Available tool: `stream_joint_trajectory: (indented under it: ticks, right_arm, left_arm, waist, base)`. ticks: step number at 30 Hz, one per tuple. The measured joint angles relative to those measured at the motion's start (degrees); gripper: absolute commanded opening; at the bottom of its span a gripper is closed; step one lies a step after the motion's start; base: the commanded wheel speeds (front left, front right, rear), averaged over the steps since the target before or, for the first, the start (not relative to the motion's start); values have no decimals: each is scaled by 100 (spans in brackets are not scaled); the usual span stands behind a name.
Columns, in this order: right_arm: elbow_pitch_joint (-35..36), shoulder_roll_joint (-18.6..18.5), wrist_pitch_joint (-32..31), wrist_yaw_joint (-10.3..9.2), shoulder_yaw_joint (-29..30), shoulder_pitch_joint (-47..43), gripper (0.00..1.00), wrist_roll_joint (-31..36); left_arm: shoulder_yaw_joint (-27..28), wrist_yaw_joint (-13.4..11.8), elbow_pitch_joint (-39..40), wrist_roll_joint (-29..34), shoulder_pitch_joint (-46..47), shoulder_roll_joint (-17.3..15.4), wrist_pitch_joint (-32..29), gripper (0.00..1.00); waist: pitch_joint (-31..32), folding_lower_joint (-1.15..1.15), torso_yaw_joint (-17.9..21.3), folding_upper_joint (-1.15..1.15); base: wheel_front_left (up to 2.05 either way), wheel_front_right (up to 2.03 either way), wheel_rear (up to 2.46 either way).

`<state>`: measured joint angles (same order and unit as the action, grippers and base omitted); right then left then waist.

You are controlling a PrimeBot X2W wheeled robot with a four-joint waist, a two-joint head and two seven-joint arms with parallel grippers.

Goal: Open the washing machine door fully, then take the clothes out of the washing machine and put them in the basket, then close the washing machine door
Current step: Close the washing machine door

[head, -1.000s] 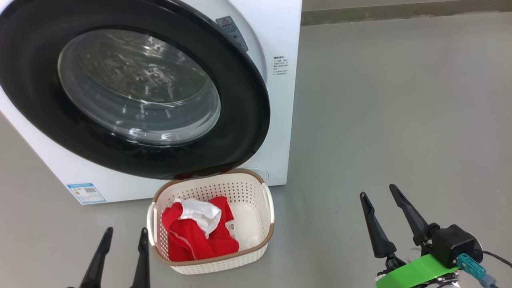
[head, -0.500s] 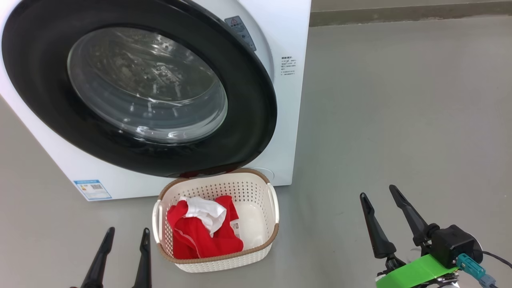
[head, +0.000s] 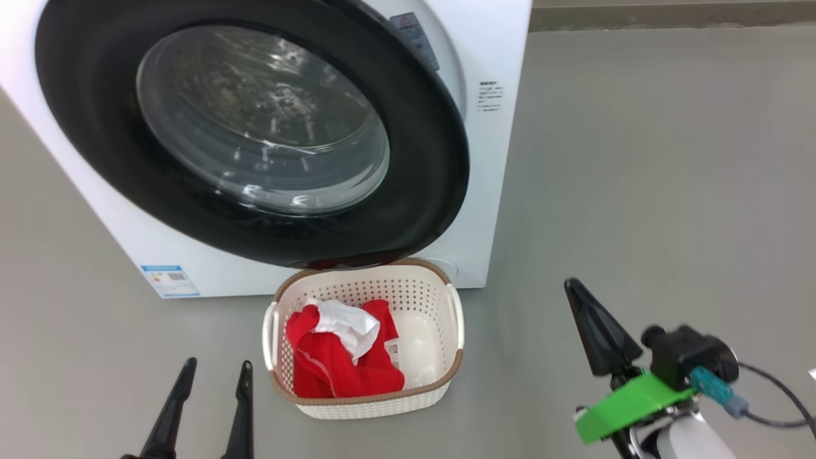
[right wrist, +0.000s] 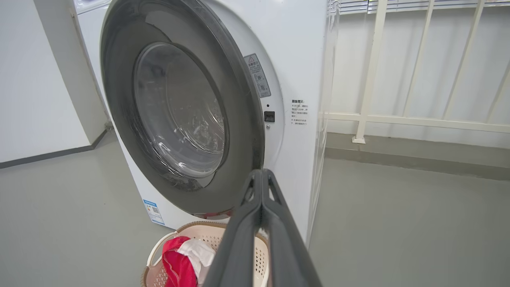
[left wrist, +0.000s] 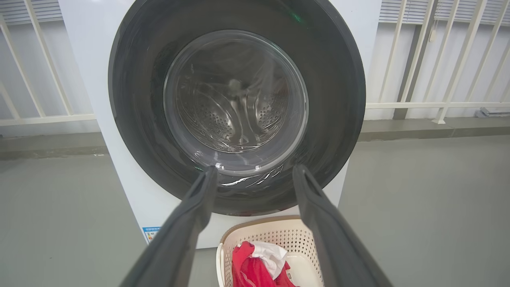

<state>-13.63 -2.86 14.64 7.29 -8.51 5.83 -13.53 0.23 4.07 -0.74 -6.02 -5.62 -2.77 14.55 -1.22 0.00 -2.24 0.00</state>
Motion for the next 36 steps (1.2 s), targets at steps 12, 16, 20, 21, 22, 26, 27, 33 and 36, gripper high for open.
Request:
stream_joint_trajectory:
  ticks: [12,16,20,21,22,26,27,33,36]
  right_arm:
    - [-1085,-22,0,0,-370,1159,0,-104]
    - [-1395,-27,-1,1,-436,1544,0,-110]
    - [-1699,-45,0,0,-475,1915,0,-116]
    - [-1842,-60,0,0,-481,2071,0,-116]
    - [-1914,-75,0,0,-481,2153,0,-116]
    - [-2184,-176,0,0,-490,2493,0,-120]
    - [-2254,-202,-1,0,-490,2582,0,-148]
    - [-2563,-278,0,0,-480,3110,0,-321]
    - [-2648,-323,0,0,-488,3354,0,-361]
  left_arm:
    - [-165,1,41,1,135,1,0,100]
    - [-188,8,55,1,147,1,0,100]
    - [-219,53,101,1,285,2,0,100]
    - [-224,53,130,1,346,3,0,100]
    - [-232,53,141,1,363,2,0,100]
    - [-300,53,153,1,464,3,0,100]
    - [-321,53,157,0,491,3,0,100]
    - [-391,52,149,-1,615,9,0,100]
    - [-434,52,131,0,692,12,0,100]
  waist:
    - [-110,0,-522,0]
    - [-183,0,-710,0]
    - [-293,0,-891,0]
    - [-356,0,-975,0]
    - [-392,0,-1015,0]
    - [-552,0,-1159,0]
    - [-595,0,-1194,0]
    - [-879,0,-1359,0]
    - [-1032,0,-1427,0]
  base:
    - [0,0,0]
    - [0,0,0]
    - [0,0,0]
    - [0,0,0]
    - [0,0,0]
    - [0,0,0]
    - [0,0,0]
    - [0,0,0]
    - [0,0,0]
